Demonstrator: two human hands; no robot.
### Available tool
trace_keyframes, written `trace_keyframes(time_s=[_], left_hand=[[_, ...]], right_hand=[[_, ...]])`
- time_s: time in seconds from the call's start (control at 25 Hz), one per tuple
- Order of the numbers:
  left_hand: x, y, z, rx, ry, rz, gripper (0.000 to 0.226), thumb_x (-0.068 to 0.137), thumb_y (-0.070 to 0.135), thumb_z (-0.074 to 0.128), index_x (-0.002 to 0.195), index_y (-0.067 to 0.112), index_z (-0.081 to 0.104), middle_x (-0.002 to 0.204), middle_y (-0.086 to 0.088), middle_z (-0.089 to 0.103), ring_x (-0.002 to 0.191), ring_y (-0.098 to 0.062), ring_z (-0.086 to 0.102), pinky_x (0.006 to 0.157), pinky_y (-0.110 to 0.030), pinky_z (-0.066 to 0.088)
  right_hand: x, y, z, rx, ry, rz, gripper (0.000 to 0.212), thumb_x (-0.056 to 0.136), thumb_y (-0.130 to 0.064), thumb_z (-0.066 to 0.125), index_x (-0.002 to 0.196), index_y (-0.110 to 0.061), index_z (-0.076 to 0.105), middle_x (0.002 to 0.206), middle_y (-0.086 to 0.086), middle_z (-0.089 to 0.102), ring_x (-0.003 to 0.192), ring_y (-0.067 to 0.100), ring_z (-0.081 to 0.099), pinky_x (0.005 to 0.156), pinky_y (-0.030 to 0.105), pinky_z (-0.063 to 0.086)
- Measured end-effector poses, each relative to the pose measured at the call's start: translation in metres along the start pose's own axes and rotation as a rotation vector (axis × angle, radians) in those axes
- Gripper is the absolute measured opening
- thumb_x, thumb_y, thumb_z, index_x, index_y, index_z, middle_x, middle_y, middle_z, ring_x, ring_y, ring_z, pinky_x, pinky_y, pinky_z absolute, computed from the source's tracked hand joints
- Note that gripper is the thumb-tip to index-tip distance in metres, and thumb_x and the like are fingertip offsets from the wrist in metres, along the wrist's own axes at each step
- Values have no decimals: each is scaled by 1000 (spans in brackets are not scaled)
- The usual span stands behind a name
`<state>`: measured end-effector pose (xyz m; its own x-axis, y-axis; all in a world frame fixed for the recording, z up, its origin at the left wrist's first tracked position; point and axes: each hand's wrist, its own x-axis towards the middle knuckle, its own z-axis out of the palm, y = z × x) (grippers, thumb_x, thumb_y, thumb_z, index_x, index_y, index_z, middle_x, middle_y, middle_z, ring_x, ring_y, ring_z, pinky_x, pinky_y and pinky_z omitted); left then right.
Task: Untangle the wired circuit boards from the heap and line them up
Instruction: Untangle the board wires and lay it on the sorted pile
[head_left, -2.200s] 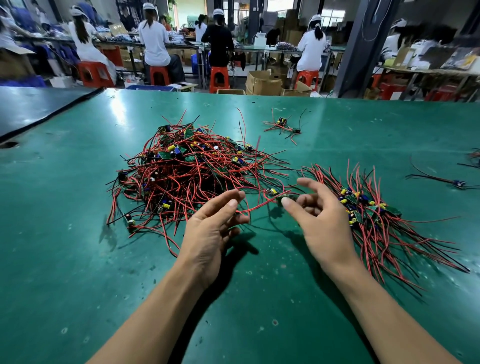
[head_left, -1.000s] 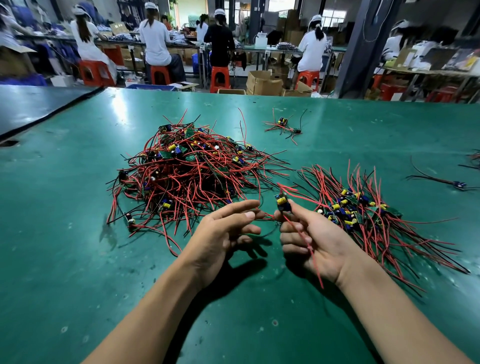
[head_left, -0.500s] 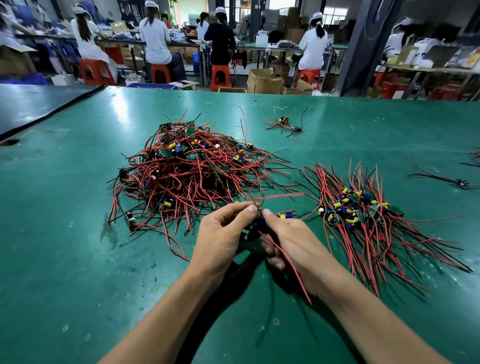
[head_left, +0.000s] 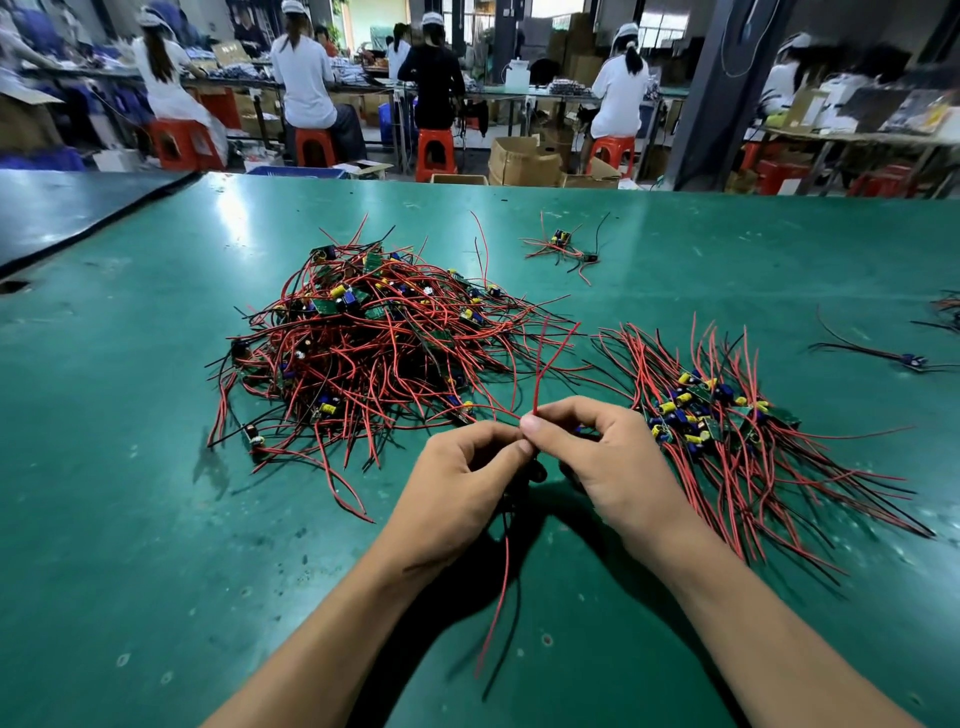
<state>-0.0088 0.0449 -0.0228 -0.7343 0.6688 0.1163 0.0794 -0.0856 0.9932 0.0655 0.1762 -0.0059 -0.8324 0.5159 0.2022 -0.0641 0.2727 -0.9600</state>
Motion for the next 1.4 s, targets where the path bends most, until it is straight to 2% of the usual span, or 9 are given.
trace_keyframes(time_s=[0.12, 0.24, 0.4, 0.48, 0.56, 0.76, 0.96, 1.16, 1.4], left_hand=[[0, 0, 1, 17, -5, -4, 12, 94, 9, 62, 87, 9, 72, 74, -5, 74, 58, -8, 56, 56, -19, 46], [0, 1, 0, 17, 33, -5, 13, 92, 8, 64, 82, 9, 72, 69, -3, 72, 59, -11, 57, 58, -21, 46], [-3, 1, 0, 16, 12, 6, 15, 94, 14, 63, 85, 9, 74, 74, -14, 72, 67, -17, 60, 66, -32, 48], [-5, 2, -1, -3, 5, 1, 17, 94, 13, 62, 85, 10, 76, 76, -9, 74, 69, -15, 63, 68, -32, 50], [-5, 2, -1, -28, 4, -17, 19, 95, 10, 61, 82, 10, 76, 75, -7, 73, 69, -17, 63, 69, -33, 49], [-4, 2, 0, -10, 49, -34, 17, 92, 9, 64, 77, 3, 68, 74, -28, 66, 67, -25, 56, 69, -40, 44], [-3, 4, -1, -32, 29, -73, 18, 92, 9, 63, 74, 7, 64, 67, -10, 66, 65, -25, 56, 70, -39, 44], [-3, 6, 0, -27, 4, -73, 14, 92, 9, 64, 78, 5, 65, 64, -5, 66, 63, -21, 57, 69, -34, 45], [-5, 8, 1, -43, -17, -80, 13, 92, 9, 63, 80, 4, 66, 64, -5, 66, 63, -21, 57, 66, -31, 45]], right_hand=[[0, 1, 3, 251, 39, 219, 20, 84, -21, 78, 67, -20, 68, 46, -7, 47, 36, 5, 36, 37, 16, 29], [0, 4, 8, 440, -17, 364, 28, 84, -26, 76, 59, -24, 63, 47, -2, 37, 36, 9, 30, 38, 16, 24], [2, 7, 6, 389, -98, 350, 20, 78, -31, 80, 65, -23, 68, 56, -2, 48, 41, 7, 39, 40, 18, 32], [1, 7, 2, 357, -191, 350, 15, 76, -36, 80, 82, -22, 76, 68, -1, 60, 48, 8, 46, 44, 18, 36], [0, 7, 0, 306, -254, 348, 26, 80, -37, 77, 97, -17, 78, 78, 3, 63, 54, 8, 49, 47, 19, 37], [1, 7, 1, 292, -138, 343, 17, 85, -34, 76, 81, -18, 76, 51, 0, 44, 39, 10, 35, 42, 17, 28], [4, 5, 3, 419, -29, 353, 25, 81, -33, 75, 81, -9, 69, 45, -3, 37, 33, 6, 29, 37, 13, 23], [15, 6, -7, 607, 75, 377, 26, 79, -27, 72, 84, -3, 63, 53, -6, 36, 35, 3, 28, 34, 16, 23], [18, 3, -14, 804, -18, 546, 23, 72, -28, 73, 67, -9, 61, 55, -5, 33, 31, 2, 28, 29, 14, 23]])
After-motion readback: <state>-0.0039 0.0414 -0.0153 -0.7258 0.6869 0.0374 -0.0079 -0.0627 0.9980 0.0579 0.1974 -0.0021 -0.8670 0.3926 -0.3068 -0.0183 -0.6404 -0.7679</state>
